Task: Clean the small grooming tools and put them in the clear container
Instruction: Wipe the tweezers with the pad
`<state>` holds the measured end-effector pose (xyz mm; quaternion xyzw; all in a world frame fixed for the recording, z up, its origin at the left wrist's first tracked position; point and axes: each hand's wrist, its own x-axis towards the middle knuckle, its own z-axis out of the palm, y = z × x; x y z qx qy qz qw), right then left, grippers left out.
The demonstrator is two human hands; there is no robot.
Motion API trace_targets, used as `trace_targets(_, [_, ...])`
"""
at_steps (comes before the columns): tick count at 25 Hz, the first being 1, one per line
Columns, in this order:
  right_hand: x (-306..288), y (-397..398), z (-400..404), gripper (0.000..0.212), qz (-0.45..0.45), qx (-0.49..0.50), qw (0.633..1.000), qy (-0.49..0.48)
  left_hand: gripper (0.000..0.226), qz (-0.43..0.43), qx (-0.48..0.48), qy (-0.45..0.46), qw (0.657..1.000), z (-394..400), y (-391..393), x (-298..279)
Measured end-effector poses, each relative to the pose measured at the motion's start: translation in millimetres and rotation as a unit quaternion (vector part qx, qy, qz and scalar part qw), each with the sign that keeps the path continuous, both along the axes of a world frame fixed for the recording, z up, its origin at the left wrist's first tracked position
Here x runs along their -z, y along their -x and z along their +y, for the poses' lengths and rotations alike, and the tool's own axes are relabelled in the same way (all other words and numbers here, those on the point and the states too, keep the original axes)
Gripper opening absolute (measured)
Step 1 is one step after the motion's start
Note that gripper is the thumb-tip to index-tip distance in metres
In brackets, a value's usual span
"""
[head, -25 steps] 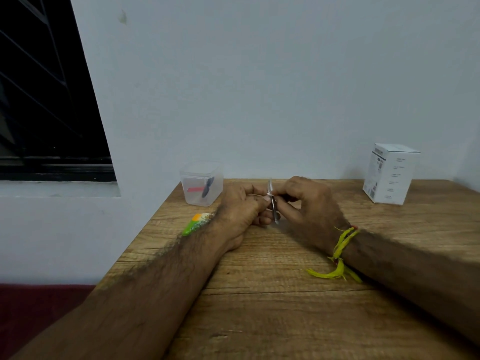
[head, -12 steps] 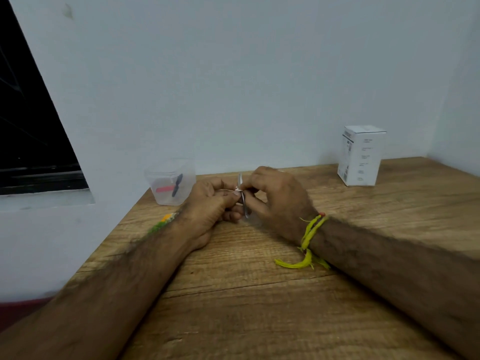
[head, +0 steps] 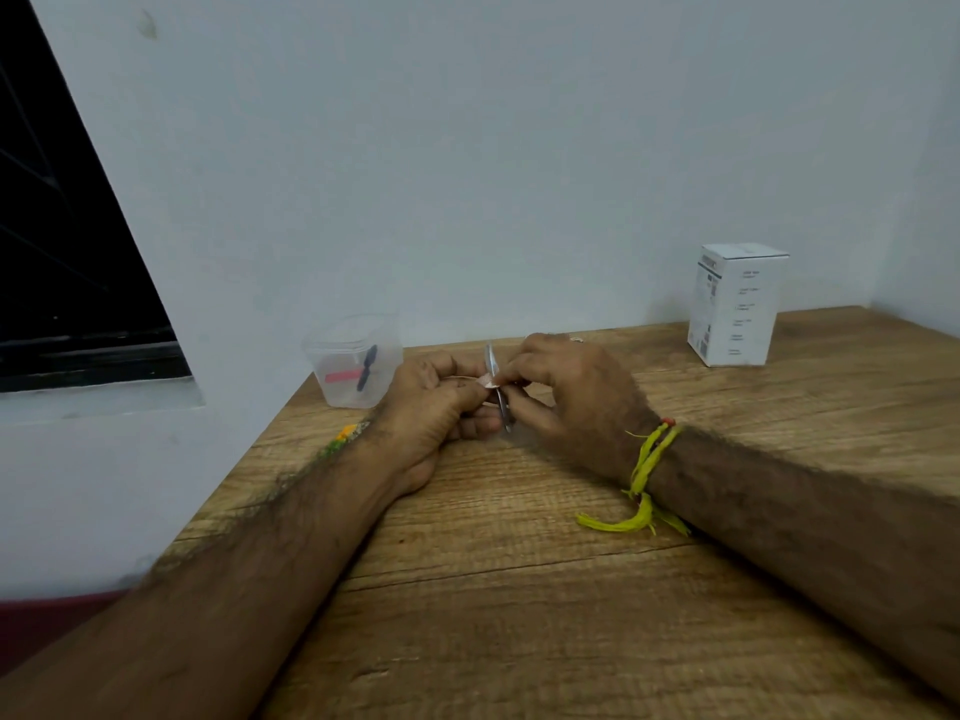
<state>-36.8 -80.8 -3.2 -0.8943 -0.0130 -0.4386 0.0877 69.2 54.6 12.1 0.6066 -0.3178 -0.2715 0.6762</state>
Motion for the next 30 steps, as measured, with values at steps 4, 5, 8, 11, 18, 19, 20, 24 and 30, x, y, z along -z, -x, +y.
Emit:
trace_targets(4, [0.4, 0.5, 0.1, 0.021, -0.005, 0.014, 1.0, 0.011, 0.017, -0.003, 0.001, -0.002, 1.0, 1.2, -2.8, 0.8])
trace_targets(5, [0.4, 0.8, 0.5, 0.02, -0.005, 0.007, 1.0, 0.013, 0.018, -0.003, -0.001, -0.002, 1.0, 0.7, -3.1, 0.9])
trace_targets(8, [-0.2, 3.3, -0.2, 0.019, -0.011, 0.017, 0.999, 0.033, 0.016, 0.001, -0.001, 0.0, 1.0, 0.8, 0.2, 0.4])
trace_targets(11, [-0.7, 3.1, 0.0, 0.021, -0.013, 0.01, 0.999, 0.04, 0.014, 0.002, -0.003, 0.001, 1.0, 1.6, -0.6, -0.5])
trace_targets(18, [-0.9, 4.4, 0.2, 0.018, -0.021, 0.009, 0.998, 0.058, 0.01, 0.001, -0.015, -0.008, 1.0, -1.1, -2.9, 1.1])
trace_targets(19, [-1.0, 4.7, 0.4, 0.017, -0.018, 0.008, 0.998, 0.062, 0.009, 0.004, -0.013, -0.004, 1.0, -1.7, -2.6, 1.5])
trace_targets(20, [-1.2, 4.7, 0.5, 0.016, -0.017, 0.011, 0.998, 0.067, 0.008, 0.008, -0.012, -0.002, 1.0, -1.5, -2.2, 1.4])
trace_targets(24, [0.0, 4.1, -0.1, 0.014, -0.017, 0.007, 0.998, 0.063, 0.011, 0.015, -0.007, -0.001, 1.0, 0.4, -2.2, -0.4])
trace_targets(30, [0.4, 3.8, -4.9, 0.021, 0.004, -0.018, 1.0, 0.023, 0.009, 0.024, -0.005, -0.001, 1.0, 1.0, -2.0, -1.8])
